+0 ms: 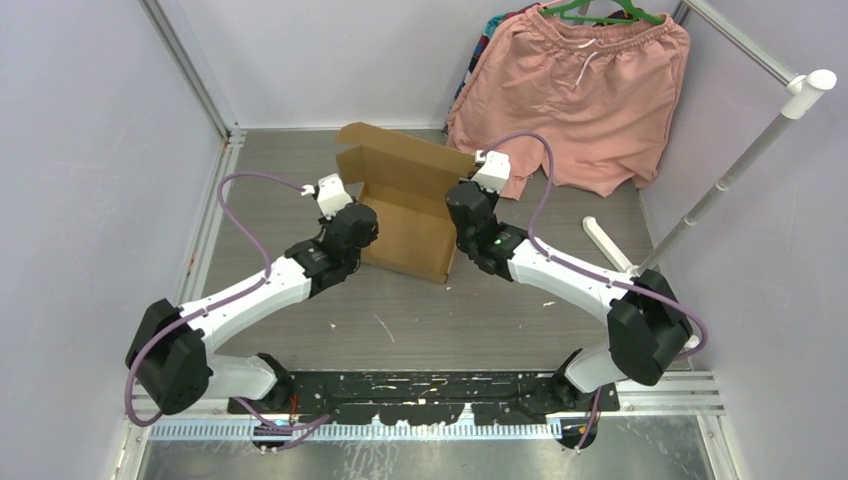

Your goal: Fold the paper box

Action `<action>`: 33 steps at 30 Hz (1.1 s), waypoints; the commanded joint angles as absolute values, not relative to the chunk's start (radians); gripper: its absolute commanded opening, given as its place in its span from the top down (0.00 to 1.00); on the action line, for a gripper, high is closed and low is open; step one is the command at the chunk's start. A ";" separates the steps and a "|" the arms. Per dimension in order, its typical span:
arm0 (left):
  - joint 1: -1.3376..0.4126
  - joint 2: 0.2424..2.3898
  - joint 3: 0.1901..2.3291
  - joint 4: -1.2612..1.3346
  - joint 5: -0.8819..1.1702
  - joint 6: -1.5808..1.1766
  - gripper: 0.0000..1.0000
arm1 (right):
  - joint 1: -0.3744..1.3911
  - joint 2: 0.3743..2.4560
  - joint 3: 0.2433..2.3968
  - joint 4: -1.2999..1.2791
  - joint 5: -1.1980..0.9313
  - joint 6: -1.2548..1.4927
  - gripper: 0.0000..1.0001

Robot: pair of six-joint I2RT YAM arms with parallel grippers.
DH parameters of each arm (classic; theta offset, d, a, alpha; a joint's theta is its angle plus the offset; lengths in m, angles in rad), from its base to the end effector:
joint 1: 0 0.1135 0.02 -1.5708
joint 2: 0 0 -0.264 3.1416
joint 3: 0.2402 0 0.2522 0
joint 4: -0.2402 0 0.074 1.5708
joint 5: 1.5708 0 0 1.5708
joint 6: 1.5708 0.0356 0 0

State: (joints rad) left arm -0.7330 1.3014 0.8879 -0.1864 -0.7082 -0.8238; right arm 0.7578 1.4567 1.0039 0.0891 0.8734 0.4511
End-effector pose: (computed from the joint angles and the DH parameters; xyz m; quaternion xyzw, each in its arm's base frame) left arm 0.2247 -0.1712 0.2674 -0.1993 0.8214 -0.0889 0.5270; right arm 0.2563 0.2049 0.2881 0.1233 0.7740 0.0058 0.6211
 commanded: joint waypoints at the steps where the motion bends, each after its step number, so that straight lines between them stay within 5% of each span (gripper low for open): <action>1: -0.729 1.206 0.878 -0.137 -0.768 -0.773 0.69 | 0.768 1.415 1.012 0.038 0.855 0.433 0.95; 3: -0.705 1.169 0.878 -0.156 -0.740 -0.742 0.67 | 0.768 1.406 1.048 -0.007 0.850 0.408 0.90; 6: -0.634 1.104 0.887 -0.199 -0.662 -0.701 0.63 | 0.765 1.404 1.106 -0.070 0.847 0.363 0.70; 15: -0.221 1.059 1.073 -0.370 -0.117 -0.558 0.51 | 0.714 1.448 1.308 -0.299 0.823 0.390 0.45; 22: -0.037 1.257 1.203 -0.305 0.411 -0.466 0.44 | 0.584 1.422 1.392 -0.477 0.529 0.441 0.03; 33: -0.027 1.500 1.305 -0.146 0.564 -0.299 0.40 | 0.484 1.416 1.364 -0.477 0.310 0.268 0.05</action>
State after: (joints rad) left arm -0.0387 1.4570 1.2106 -0.2573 0.4450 -0.3996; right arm 0.5278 1.4483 1.3613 -0.5320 0.4507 0.3576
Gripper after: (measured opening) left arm 0.603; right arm 0.974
